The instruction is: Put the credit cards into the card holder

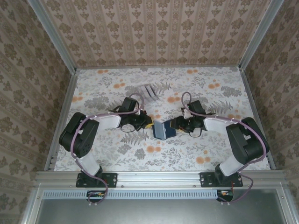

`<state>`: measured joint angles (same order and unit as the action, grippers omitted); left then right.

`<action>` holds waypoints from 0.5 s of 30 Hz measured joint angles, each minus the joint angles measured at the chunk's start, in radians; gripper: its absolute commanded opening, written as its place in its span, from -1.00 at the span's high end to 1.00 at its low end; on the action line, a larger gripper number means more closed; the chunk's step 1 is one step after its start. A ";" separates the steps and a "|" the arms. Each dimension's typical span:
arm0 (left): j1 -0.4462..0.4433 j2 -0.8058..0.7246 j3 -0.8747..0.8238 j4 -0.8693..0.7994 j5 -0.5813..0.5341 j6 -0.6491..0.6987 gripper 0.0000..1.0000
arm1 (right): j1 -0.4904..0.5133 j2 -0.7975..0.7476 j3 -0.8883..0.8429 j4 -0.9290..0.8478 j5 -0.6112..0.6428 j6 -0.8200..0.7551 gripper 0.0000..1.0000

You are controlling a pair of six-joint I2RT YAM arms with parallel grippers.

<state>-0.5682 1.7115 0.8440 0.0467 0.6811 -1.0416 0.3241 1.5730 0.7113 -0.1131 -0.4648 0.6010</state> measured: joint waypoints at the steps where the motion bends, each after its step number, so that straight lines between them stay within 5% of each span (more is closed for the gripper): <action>1: 0.000 0.000 0.005 -0.010 0.003 0.001 1.00 | -0.009 -0.015 0.000 -0.035 0.032 -0.004 -0.13; 10: -0.001 0.003 0.051 -0.070 0.019 0.006 1.00 | -0.009 -0.271 0.016 -0.180 0.043 -0.048 -0.14; 15: -0.008 0.008 0.052 -0.068 0.027 -0.002 1.00 | 0.111 -0.289 0.089 -0.160 -0.034 -0.026 -0.12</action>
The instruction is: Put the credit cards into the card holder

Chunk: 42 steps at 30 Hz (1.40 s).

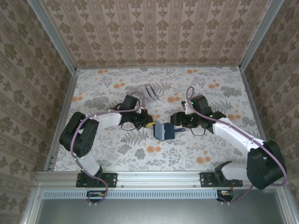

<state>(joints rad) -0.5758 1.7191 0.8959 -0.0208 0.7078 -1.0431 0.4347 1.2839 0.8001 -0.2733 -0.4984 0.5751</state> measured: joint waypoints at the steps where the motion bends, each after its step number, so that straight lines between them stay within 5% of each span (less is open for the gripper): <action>1: -0.001 0.001 0.000 0.002 0.002 -0.002 1.00 | 0.028 0.008 0.006 0.019 -0.010 0.012 -0.10; 7: -0.002 0.001 0.000 0.021 0.004 -0.013 1.00 | 0.095 0.172 0.009 0.117 -0.042 0.076 -0.38; 11: -0.002 0.000 -0.001 0.029 0.004 -0.019 1.00 | 0.113 0.264 0.009 0.157 -0.050 0.087 -0.37; 29: 0.001 -0.024 -0.042 0.057 0.003 -0.026 1.00 | 0.127 0.395 0.010 0.274 -0.056 0.112 0.07; 42: 0.008 -0.019 -0.043 0.039 0.000 0.027 1.00 | 0.094 0.348 -0.091 0.399 -0.072 0.127 0.10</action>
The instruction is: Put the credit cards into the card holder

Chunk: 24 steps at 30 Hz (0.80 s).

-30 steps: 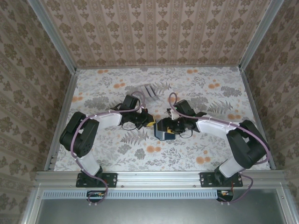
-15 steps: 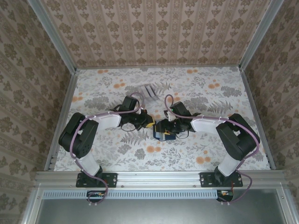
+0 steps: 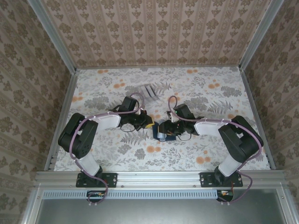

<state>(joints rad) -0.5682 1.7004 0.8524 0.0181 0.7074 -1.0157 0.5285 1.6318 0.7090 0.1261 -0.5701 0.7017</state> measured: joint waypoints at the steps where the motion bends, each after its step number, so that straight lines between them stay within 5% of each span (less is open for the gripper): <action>1: 0.001 0.005 0.000 0.000 0.000 0.005 1.00 | -0.006 -0.003 -0.003 0.006 -0.006 0.003 0.11; 4: 0.007 0.027 0.000 0.000 0.003 0.019 1.00 | -0.018 -0.005 -0.006 0.010 -0.014 0.010 0.26; 13: 0.014 0.038 -0.007 0.005 0.004 0.035 1.00 | -0.023 -0.005 -0.013 0.030 -0.023 0.010 0.32; 17: 0.019 0.038 -0.013 0.012 0.008 0.048 0.45 | -0.023 -0.005 -0.019 0.048 -0.036 0.012 0.33; 24: 0.018 0.041 -0.015 0.063 0.082 0.078 0.12 | -0.023 -0.002 -0.023 0.102 -0.069 0.014 0.37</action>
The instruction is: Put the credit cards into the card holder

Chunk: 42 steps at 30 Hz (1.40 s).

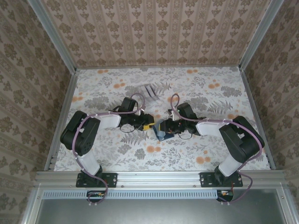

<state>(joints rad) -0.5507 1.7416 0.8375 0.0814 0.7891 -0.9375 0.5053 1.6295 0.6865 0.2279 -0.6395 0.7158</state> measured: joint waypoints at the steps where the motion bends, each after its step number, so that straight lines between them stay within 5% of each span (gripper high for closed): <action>1: -0.003 0.003 0.000 0.018 0.019 0.000 0.11 | 0.000 0.003 0.000 0.010 -0.004 0.003 0.38; 12: -0.023 0.032 0.012 0.061 0.082 0.042 0.30 | 0.017 0.022 0.008 0.024 -0.027 -0.005 0.41; 24: -0.003 0.077 0.015 0.050 0.083 0.094 0.86 | 0.019 0.022 0.008 0.008 -0.027 -0.005 0.45; 30: 0.013 0.077 0.002 0.039 0.081 0.109 0.89 | 0.019 0.019 0.008 -0.010 -0.005 -0.007 0.48; 42: 0.017 0.069 -0.035 0.060 0.080 0.097 1.00 | 0.018 -0.171 -0.023 -0.191 0.237 -0.052 0.02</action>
<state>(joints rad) -0.5339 1.8111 0.8028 0.1417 0.8688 -0.8406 0.5236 1.4590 0.6632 0.0372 -0.4023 0.6636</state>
